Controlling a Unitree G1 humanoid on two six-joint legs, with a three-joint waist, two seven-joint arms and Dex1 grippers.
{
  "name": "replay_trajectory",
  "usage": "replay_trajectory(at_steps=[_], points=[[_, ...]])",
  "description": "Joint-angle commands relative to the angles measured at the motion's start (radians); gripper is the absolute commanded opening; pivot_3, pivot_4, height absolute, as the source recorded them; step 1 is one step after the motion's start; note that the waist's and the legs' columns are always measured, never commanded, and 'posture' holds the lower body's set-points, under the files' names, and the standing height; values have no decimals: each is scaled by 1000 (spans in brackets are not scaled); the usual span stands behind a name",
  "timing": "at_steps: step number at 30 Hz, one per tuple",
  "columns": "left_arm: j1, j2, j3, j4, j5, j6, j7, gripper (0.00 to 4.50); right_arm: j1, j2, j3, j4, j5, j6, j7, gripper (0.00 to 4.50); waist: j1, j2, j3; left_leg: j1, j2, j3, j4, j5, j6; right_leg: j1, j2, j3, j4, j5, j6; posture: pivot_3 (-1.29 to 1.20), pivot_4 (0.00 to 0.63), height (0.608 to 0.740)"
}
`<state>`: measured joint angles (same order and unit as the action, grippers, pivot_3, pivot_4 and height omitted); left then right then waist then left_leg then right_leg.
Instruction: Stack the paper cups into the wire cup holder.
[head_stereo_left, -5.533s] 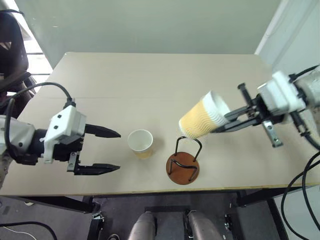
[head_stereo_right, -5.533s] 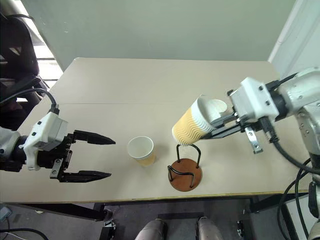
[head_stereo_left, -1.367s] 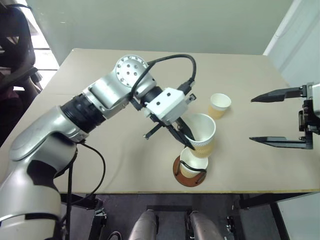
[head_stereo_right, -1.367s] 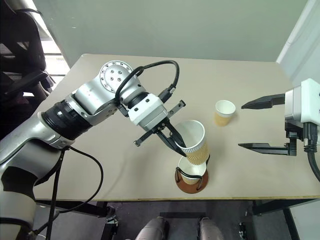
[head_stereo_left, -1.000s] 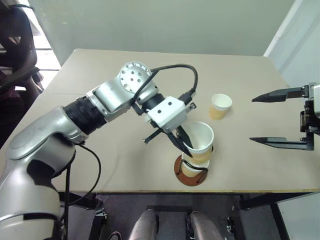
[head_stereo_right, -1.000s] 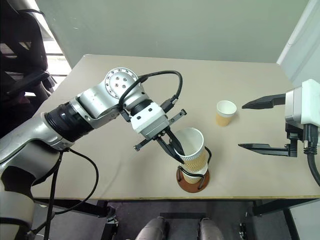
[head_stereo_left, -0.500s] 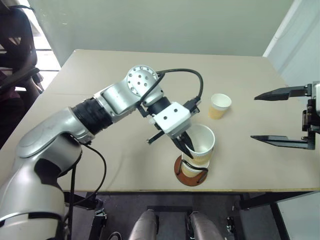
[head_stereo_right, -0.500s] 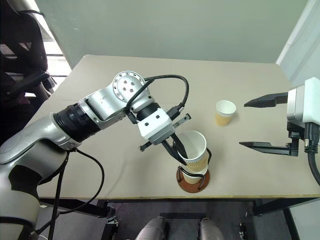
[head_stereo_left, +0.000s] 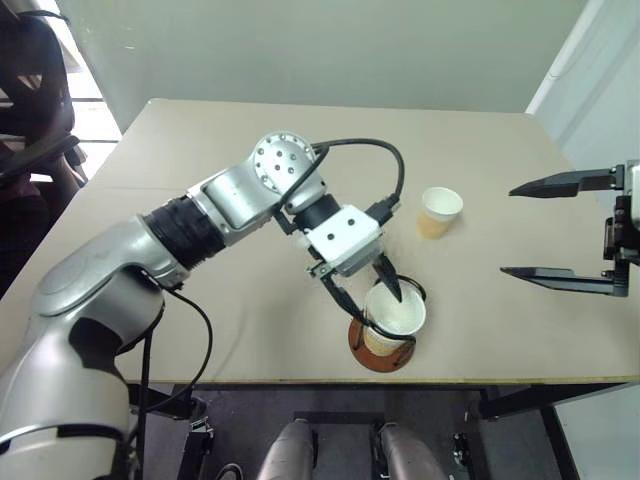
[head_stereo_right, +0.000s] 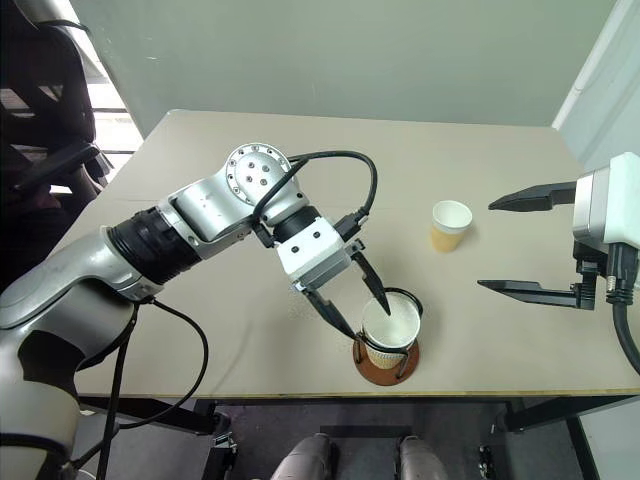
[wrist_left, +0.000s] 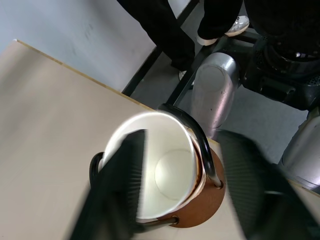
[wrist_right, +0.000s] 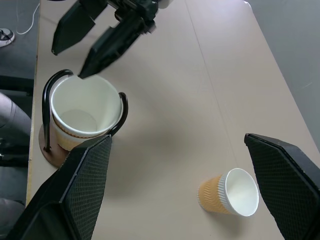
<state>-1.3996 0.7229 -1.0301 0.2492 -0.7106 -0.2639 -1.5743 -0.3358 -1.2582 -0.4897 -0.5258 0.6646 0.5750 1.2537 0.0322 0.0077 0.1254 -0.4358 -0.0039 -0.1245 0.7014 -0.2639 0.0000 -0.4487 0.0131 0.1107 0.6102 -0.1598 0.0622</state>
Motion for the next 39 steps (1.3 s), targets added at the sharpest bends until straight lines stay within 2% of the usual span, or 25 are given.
replay_trajectory(at_steps=[1, 2, 3, 6, 9, 12, 16, 21, 27, 31, 33, 39], points=[[1, -16, 30, 15, 27, -18, -40, 3918, -3, -10, -20, -14, 11, -10, -10, 4343, 0, 0, 0, 0, 0, 0, 0, 0, 0, 0, 0, 0, 0, 0, 0, 0, 150, 740], [4, -23, 38, 23, 39, -21, -40, 4305, -3, -10, -20, -13, 10, -11, -9, 4343, 0, 0, 0, 0, 0, 0, 0, 0, 0, 0, 0, 0, 0, 0, 0, 0, 150, 740], [7, -31, 49, 34, 53, -27, -40, 4463, -4, -10, -17, -11, 9, -13, -9, 4343, 1, 0, 0, 0, 0, 0, 0, 0, 0, 0, 0, 0, 0, 0, 0, 0, 150, 740], [14, -66, 113, 77, 86, -27, -40, 4463, -12, -11, -5, 0, 7, -22, -7, 4343, 1, 0, 0, 0, 0, 0, 0, 0, 0, 0, 0, 0, 0, 0, 0, 0, 150, 740], [9, -113, 257, 156, 118, 8, -40, 4463, -23, -14, 44, 30, -26, -55, -6, 4343, 0, 0, 0, 0, 0, 0, 0, 0, 0, 0, 0, 0, 0, 0, 1, 0, 150, 740], [6, -106, 432, 205, 97, 94, -35, 4463, -48, -24, 173, 105, -155, -140, -28, 4343, -3, 0, 0, 0, 0, 0, 0, 0, 0, 0, 0, 0, 0, 1, 2, 0, 150, 740], [98, -17, 606, 181, 97, 237, -12, 4463, -174, 23, 409, 260, -359, -241, -61, 4343, -18, 3, -2, 1, 0, 1, 0, 0, 1, 0, 0, 1, 0, 2, 4, 0, 150, 740], [340, 146, 762, -25, 129, 401, 77, 4463, -416, 190, 651, 518, -566, -336, -58, 4343, -37, 7, -2, 4, 3, 0, -2, 2, 3, 0, 1, 2, 1, 4, 5, 0, 150, 740], [643, 310, 959, -353, 64, 602, 182, 4463, -572, 320, 756, 799, -670, -490, 12, 4343, -26, 7, -2, 0, 2, 0, -2, 8, 2, -4, 0, 0, 1, 5, 2, 0, 150, 740], [764, 349, 1072, -469, 37, 686, 251, 4463, -651, 396, 799, 965, -745, -568, -1, 4343, -22, 7, -2, 0, 1, 0, -3, 8, 2, -4, 0, 0, 2, 3, -3, 0, 150, 740], [825, 366, 1140, -523, 20, 723, 283, 4463, -704, 449, 824, 1079, -796, -602, -35, 4343, -26, 7, -2, 1, 2, -1, -3, 8, 2, -4, 0, -1, 3, 0, -11, 0, 150, 740], [926, 387, 1256, -608, 4, 788, 342, 4463, -798, 551, 857, 1313, -885, -700, -85, 4343, -31, 7, -2, 2, 2, -1, -9, 9, 0, -8, 0, -1, 6, 3, -20, 0, 150, 740]])
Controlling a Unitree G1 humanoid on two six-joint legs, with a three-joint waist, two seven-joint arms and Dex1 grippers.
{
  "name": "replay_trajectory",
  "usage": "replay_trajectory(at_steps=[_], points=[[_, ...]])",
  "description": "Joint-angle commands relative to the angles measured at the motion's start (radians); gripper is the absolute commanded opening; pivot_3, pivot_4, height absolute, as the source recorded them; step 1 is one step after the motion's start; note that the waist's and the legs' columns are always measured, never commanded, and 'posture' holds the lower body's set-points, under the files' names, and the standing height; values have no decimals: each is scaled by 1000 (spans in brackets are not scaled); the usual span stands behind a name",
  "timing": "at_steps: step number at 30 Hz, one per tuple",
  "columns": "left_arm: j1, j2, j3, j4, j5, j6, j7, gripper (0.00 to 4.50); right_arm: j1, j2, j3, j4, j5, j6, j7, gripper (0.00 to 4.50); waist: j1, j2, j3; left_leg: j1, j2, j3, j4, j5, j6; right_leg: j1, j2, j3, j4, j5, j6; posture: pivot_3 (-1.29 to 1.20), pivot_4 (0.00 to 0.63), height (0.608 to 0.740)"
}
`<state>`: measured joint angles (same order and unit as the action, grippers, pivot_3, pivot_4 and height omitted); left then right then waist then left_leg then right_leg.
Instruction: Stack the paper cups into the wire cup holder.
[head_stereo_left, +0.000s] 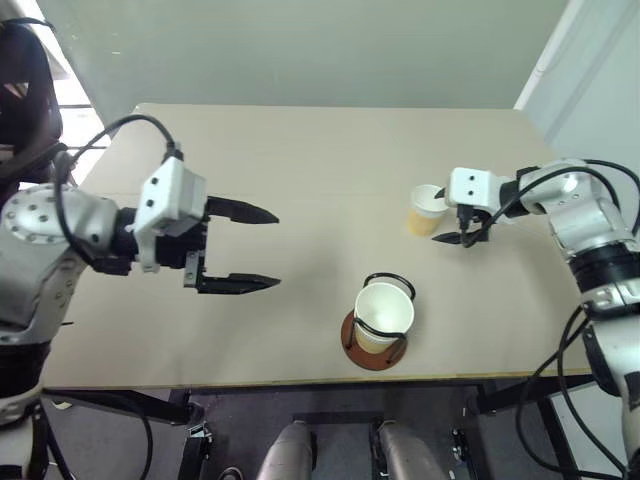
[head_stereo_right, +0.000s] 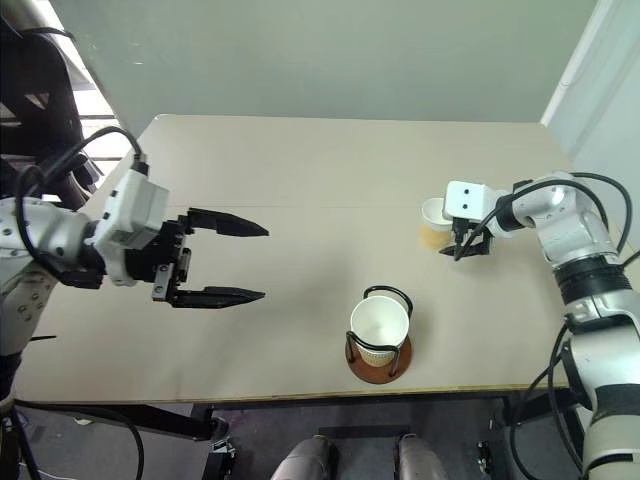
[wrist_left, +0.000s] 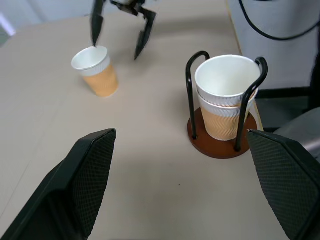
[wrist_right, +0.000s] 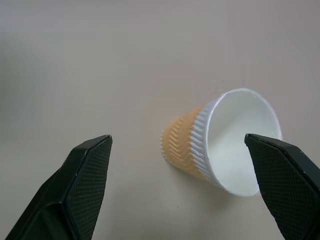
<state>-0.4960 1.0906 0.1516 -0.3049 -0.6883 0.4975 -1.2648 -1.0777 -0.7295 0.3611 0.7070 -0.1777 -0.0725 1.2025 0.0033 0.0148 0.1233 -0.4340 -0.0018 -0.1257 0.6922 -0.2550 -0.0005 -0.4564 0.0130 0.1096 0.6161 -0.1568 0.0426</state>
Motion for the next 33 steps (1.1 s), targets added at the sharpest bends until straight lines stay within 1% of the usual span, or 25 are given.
replay_trajectory(at_steps=[1, 4, 10, 11, 12, 14, 17, 20, 21, 22, 23, 27, 30, 33], points=[[30, 20, 85, -62, -20, 32, 39, 4463, -66, 32, 8, 107, -53, -67, -38, 4343, -2, 0, 0, 0, 0, 0, -2, 1, -2, -1, 0, 1, 0, 1, -1, 0, 150, 740], [55, 26, 117, -91, -26, 53, 59, 4463, -97, 71, 15, 194, -81, -104, -53, 4343, -1, 0, 0, 2, 0, -1, -9, 7, -7, -1, 0, 1, 0, 4, -5, 0, 150, 740], [116, 41, 185, -138, -40, 87, 85, 4463, -145, 128, 31, 345, -156, -172, -129, 4343, -5, 0, 0, 8, 2, -2, -16, 9, -8, -1, 1, 0, 2, 4, -8, 0, 150, 740], [122, 43, 191, -142, -41, 90, 88, 4500, -149, 132, 29, 357, -160, -179, -131, 3967, -6, 0, 0, 8, 2, -2, -18, 9, -9, -2, 1, 0, 2, 4, -9, 0, 150, 740], [130, 44, 198, -150, -45, 95, 90, 4500, -154, 138, 28, 369, -165, -186, -137, 3798, -5, 0, 0, 9, 2, -2, -20, 10, -9, -2, 1, 0, 1, 4, -9, 0, 150, 740], [141, 48, 212, -162, -50, 105, 94, 4500, -162, 145, 24, 387, -170, -197, -139, 3223, -5, 0, 0, 9, 2, -2, -22, 10, -10, -2, 1, 0, 1, 4, -10, 0, 150, 740], [153, 56, 233, -165, -52, 111, 93, 4500, -171, 152, 18, 405, -175, -211, -140, 2091, -6, 0, 0, 9, 3, -2, -26, 10, -11, -3, 1, 0, 1, 3, -12, 0, 150, 740], [155, 66, 242, -154, -47, 109, 86, 4500, -171, 151, 7, 399, -159, -218, -94, 1019, -6, 0, 0, 9, 3, -2, -28, 10, -12, -4, 1, -1, 1, 2, -13, 0, 150, 740], [155, 68, 241, -151, -46, 108, 84, 4500, -171, 150, 4, 396, -155, -220, -83, 573, -6, 0, 0, 9, 3, -2, -28, 10, -12, -4, 2, -1, 1, 2, -14, 0, 150, 740], [154, 69, 240, -149, -46, 107, 82, 4500, -171, 149, 1, 393, -153, -222, -78, 256, -6, 0, 0, 9, 3, -2, -28, 10, -13, -4, 2, -1, 1, 2, -14, 0, 150, 740], [154, 70, 238, -148, -48, 105, 80, 4500, -172, 147, -5, 388, -149, -223, -79, 38, -6, 0, 0, 9, 4, -2, -28, 9, -14, -4, 2, -1, 1, 2, -14, 0, 150, 740], [142, 70, 227, -129, -47, 96, 67, 4500, -171, 116, -50, 309, -91, -213, 5, 38, -6, 0, 0, 9, 3, -2, -28, 9, -15, -4, 2, -1, -1, 1, -14, 0, 150, 740], [123, 72, 211, -96, -49, 84, 30, 4500, -144, 62, -109, 138, 5, -161, 119, 38, -5, 0, 0, 8, 3, -2, -28, 9, -15, -5, 2, -2, -1, 1, -15, 0, 150, 740], [105, 82, 196, -60, -65, 74, -37, 4500, -99, -20, -177, -105, 124, -28, 237, 38, -2, 0, 0, 7, 3, -2, -28, 9, -16, -5, 2, -2, -1, 0, -17, 0, 150, 740]])
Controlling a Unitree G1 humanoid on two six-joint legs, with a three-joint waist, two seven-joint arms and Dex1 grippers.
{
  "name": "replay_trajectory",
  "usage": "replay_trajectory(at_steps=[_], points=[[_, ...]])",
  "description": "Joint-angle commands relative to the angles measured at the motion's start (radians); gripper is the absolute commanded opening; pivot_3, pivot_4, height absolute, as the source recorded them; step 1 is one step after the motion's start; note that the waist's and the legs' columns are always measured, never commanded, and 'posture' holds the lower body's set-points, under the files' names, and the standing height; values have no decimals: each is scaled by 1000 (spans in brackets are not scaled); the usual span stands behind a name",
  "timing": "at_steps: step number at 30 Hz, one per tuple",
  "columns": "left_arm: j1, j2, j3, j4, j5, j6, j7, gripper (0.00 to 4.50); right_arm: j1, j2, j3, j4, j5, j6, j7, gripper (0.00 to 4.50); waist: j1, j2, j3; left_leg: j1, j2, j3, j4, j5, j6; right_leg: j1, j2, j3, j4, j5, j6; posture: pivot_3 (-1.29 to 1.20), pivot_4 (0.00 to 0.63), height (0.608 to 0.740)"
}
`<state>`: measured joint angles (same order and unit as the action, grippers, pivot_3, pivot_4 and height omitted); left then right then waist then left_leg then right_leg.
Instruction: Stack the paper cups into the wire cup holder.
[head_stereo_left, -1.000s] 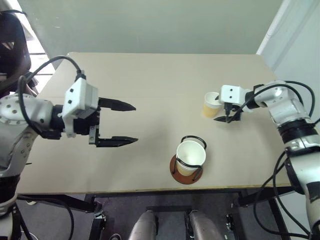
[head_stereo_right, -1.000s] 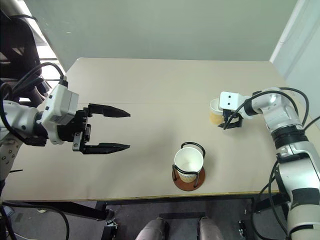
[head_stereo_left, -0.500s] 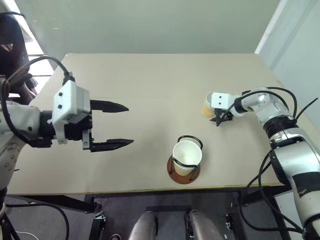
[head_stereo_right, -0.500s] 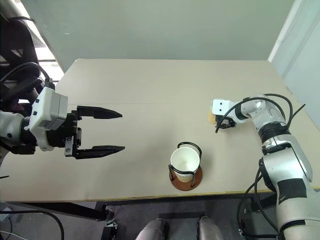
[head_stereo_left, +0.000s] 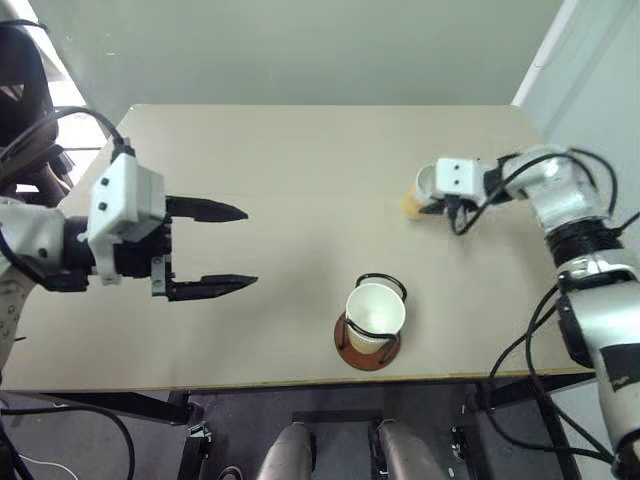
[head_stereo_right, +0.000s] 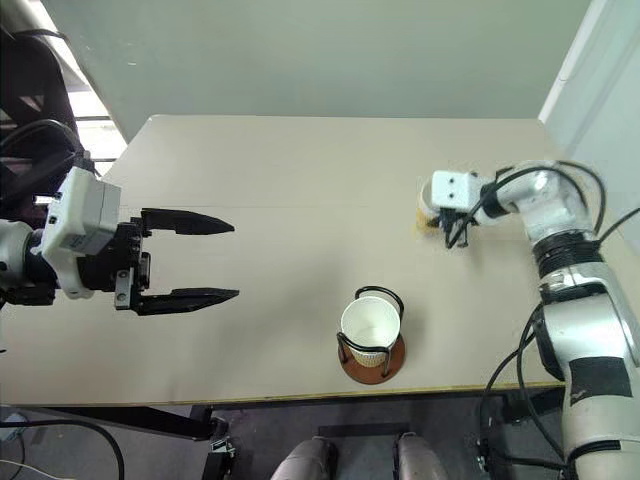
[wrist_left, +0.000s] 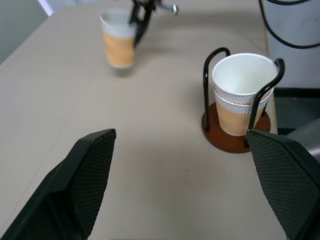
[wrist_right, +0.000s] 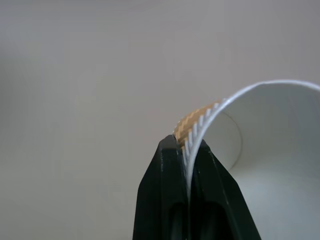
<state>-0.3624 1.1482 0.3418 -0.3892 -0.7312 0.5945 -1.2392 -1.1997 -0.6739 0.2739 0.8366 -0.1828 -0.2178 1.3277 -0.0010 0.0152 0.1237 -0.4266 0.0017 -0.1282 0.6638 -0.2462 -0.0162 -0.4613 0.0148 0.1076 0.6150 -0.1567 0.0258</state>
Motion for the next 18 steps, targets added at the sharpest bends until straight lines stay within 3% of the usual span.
replay_trajectory(at_steps=[1, 5, 9, 13, 18], points=[[-31, 31, 2, 35, -27, -24, -88, 4500, 39, -108, -117, -328, 184, 185, 155, 38, 2, 0, 0, -1, 0, -1, 0, 0, 0, 0, 0, -1, -1, 0, 0, 0, 150, 740], [-21, 48, -8, 72, -27, -37, -170, 4500, 143, -257, -188, -716, 495, 466, 280, 38, 2, 0, 0, -2, 0, 0, 0, -1, -3, 0, 2, 0, -2, -1, -2, 0, 150, 740], [-24, 49, -36, 97, -18, -51, -216, 4500, 237, -319, -249, -1018, 709, 708, 264, 38, -4, -1, 0, 0, 0, 2, 1, 1, -6, 2, 4, 1, -2, -4, -3, 0, 150, 740], [-61, 35, -92, 118, -2, -62, -226, 4500, 266, -283, -226, -1158, 775, 862, 150, 38, -15, -2, 0, 8, 2, 3, 1, 1, -6, 6, 7, 4, 1, -7, -5, 0, 150, 740], [-84, 34, -124, 130, 9, -68, -236, 4500, 330, -253, -159, -1258, 754, 897, 82, 38, -18, -2, 0, 10, 2, 2, 4, 3, -4, 6, 7, 4, 10, -7, -5, 0, 150, 740]])
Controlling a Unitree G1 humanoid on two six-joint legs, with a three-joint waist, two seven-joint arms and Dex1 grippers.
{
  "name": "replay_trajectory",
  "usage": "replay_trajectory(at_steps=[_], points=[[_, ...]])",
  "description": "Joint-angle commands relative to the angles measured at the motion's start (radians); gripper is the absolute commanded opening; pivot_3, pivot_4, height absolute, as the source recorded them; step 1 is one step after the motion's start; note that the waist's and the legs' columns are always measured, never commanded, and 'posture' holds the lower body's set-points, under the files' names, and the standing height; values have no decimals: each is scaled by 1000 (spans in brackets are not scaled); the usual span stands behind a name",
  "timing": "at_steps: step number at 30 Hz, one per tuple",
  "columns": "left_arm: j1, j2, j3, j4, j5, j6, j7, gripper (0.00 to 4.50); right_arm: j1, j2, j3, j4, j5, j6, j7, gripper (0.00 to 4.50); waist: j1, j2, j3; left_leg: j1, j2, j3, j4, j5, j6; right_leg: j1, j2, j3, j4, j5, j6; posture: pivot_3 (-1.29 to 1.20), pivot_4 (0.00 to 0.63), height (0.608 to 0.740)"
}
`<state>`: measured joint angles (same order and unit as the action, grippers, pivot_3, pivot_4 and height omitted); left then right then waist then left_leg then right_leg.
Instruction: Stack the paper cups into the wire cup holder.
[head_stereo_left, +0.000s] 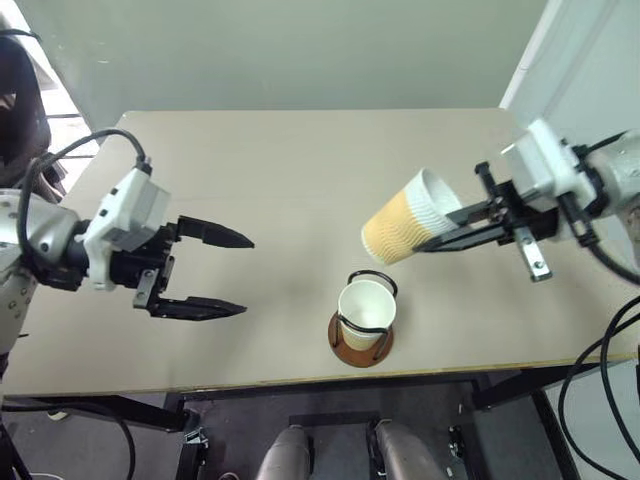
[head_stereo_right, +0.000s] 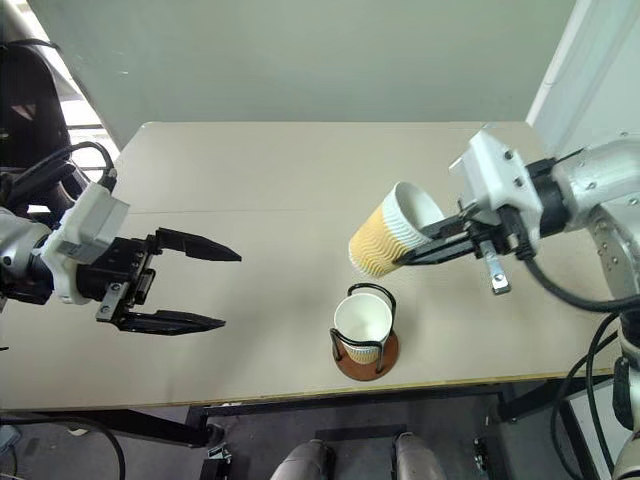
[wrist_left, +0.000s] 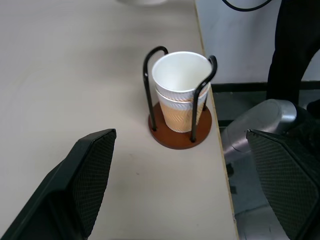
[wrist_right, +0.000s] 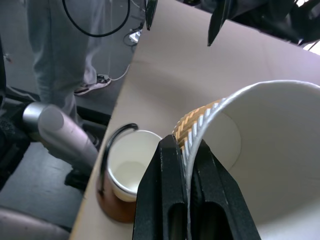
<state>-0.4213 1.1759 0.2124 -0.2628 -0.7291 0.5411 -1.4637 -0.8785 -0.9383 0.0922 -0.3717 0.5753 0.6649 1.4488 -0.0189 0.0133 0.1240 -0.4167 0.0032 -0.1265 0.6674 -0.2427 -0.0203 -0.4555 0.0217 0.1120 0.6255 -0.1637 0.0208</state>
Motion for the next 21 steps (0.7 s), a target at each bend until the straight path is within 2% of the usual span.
replay_trajectory(at_steps=[1, 21], points=[[-27, 8, 5, 5, 8, -15, -14, 4500, 14, 14, 33, -55, -9, 14, -45, 38, -1, 0, 0, 0, 0, 0, 0, 0, 0, -1, 0, 0, 1, 0, 0, 0, 150, 740], [45, 61, 91, -28, 6, 9, -16, 4500, 123, 36, 99, -142, 21, 27, -62, 38, 0, -1, 0, -3, 0, 0, -1, -1, 0, -5, 0, -1, 2, -3, -2, 0, 150, 740]])
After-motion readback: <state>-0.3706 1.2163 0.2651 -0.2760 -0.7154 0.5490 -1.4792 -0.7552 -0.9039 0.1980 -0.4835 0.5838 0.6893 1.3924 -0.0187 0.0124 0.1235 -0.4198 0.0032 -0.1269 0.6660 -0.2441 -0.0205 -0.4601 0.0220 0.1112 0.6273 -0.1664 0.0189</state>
